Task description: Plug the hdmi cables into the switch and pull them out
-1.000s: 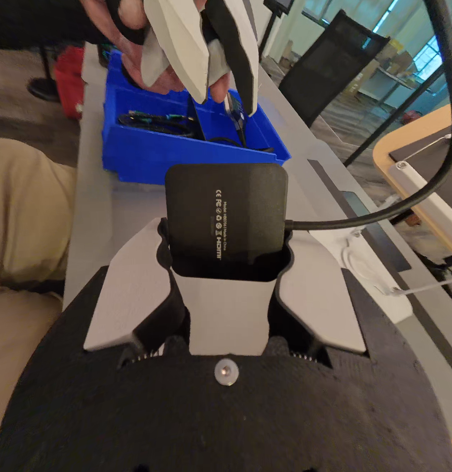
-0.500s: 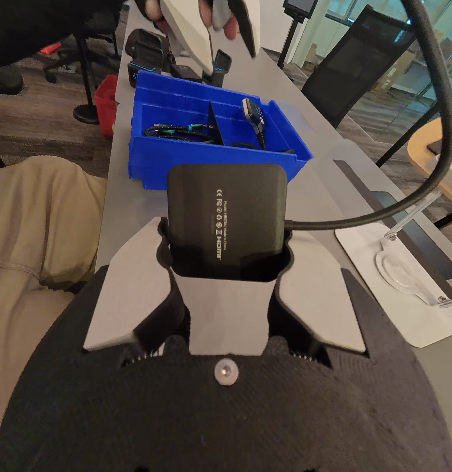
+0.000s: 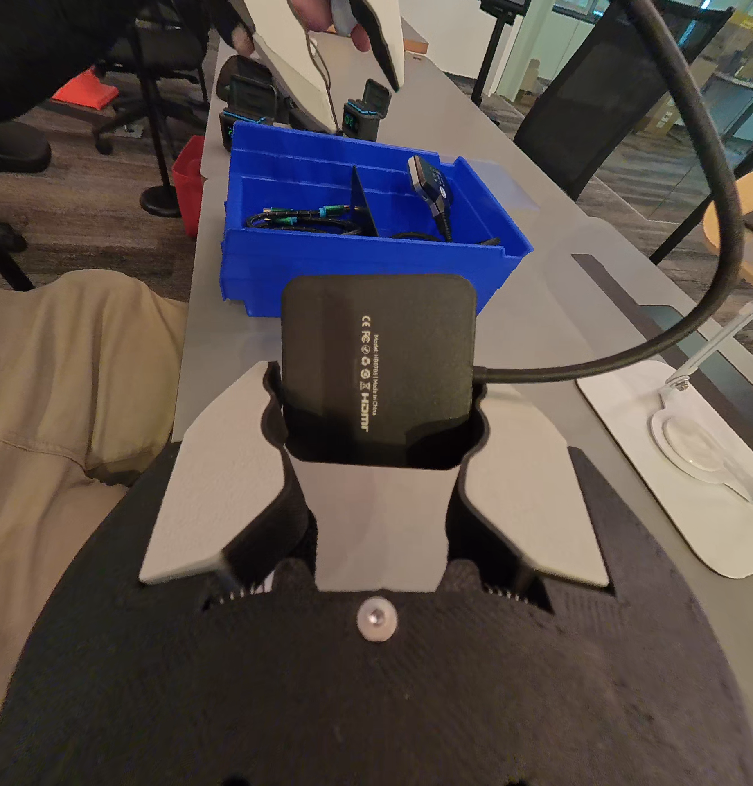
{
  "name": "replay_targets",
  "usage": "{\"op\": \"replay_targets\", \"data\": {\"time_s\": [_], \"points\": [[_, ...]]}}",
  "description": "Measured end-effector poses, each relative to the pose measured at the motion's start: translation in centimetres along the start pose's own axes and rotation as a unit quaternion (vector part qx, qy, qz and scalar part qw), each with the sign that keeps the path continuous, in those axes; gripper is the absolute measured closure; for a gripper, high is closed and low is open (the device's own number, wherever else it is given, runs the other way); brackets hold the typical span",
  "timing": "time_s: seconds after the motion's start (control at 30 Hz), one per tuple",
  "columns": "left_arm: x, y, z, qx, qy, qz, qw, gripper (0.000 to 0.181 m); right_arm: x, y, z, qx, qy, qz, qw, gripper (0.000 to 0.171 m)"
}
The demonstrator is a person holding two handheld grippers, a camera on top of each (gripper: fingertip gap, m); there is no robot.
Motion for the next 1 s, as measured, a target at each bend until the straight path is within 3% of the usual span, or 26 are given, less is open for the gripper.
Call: {"op": "replay_targets", "data": {"time_s": [0.03,0.23,0.47,0.7,1.0], "points": [[-0.1,0.5,-0.1,-0.003,-0.003,-0.009,1.0,0.138,0.0,0.1,0.0,-0.001,-0.001,-0.002,1.0,0.089],[0.1,3.2,-0.3,0.0,-0.013,-0.047,0.999,0.134,-0.2,0.5,0.0,-0.014,-0.008,-0.007,1.0,0.089],[-0.4,0.0,1.5,-0.046,-0.009,0.005,0.999,0.135,-0.4,0.0,-0.2,-0.027,-0.022,0.003,0.999,0.089],[-0.8,1.0,1.0,-0.059,-0.029,-0.021,0.998,0.135,-0.2,-0.1,-0.3,-0.05,-0.04,0.011,0.998,0.089],[-0.7,6.0,0.9,-0.045,-0.001,-0.114,0.992,0.137,-0.2,0.2,-0.3,-0.061,-0.045,0.01,0.997,0.089]]}}
Point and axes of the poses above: each gripper's, where its closed fingertips meet, x back along the fingers, y out of its underside, z = x × y across the jaws, the point moved 2 cm from there along x, back along the fingers, and after that the axes turned 1 degree about -z, right-handed, at the moved point
